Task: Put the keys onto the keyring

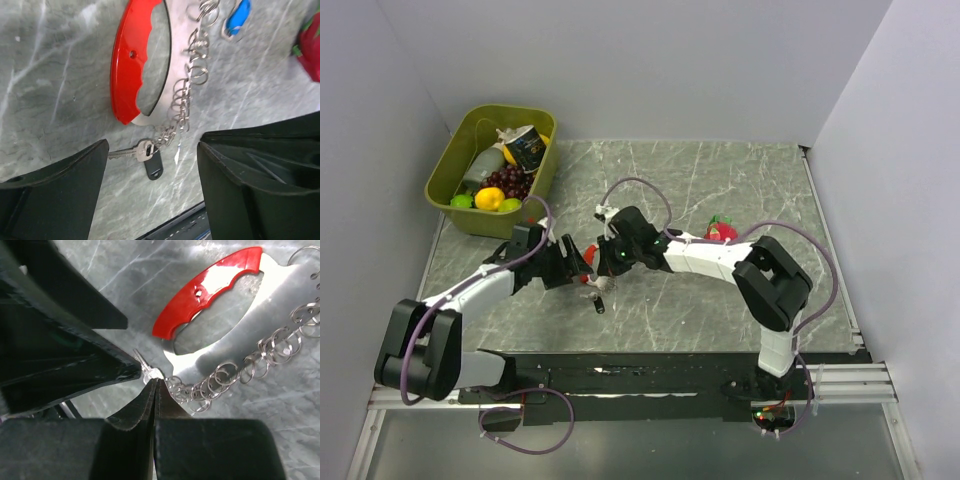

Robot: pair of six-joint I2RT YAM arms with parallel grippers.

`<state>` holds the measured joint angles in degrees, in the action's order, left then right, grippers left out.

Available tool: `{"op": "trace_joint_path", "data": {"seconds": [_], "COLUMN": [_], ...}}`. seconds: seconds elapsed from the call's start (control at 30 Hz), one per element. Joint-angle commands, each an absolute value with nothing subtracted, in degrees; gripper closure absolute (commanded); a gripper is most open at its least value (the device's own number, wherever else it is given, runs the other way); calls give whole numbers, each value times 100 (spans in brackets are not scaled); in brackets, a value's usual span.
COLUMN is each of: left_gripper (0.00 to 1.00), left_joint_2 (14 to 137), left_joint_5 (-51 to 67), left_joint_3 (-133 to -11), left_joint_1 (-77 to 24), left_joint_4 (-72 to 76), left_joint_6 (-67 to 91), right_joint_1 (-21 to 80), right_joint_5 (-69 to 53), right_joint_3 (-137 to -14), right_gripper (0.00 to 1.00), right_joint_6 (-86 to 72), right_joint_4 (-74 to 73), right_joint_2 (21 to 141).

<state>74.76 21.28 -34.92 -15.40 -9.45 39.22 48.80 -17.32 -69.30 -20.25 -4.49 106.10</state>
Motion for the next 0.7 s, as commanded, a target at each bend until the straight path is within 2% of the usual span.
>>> {"op": "trace_joint_path", "data": {"seconds": [0.0,0.13,0.33,0.67], "left_gripper": [23,24,31,32], "left_joint_2": [7242,7242,7339,7444], "left_joint_5": [2364,2399,2461,2426], "left_joint_3": [-3463,-3402,-3357,-3340], "left_joint_1": [-1398,-1389,-1389,-1397], "left_joint_4": [-668,-607,-510,-510], "left_joint_6": [4070,4052,4025,3946], "right_joint_1": [5018,5089,5142,5194], "right_joint_5": [-1389,-1292,-1310,-853], "right_joint_3": [-7409,-7576,-7488,-7330], "right_gripper": [100,100,100,100], "right_joint_6": [-1951,-1925,-1960,-1907], "right_joint_4": [-861,-1090,-1160,-1555], "right_joint_2": [10880,11092,11188,11004]}}
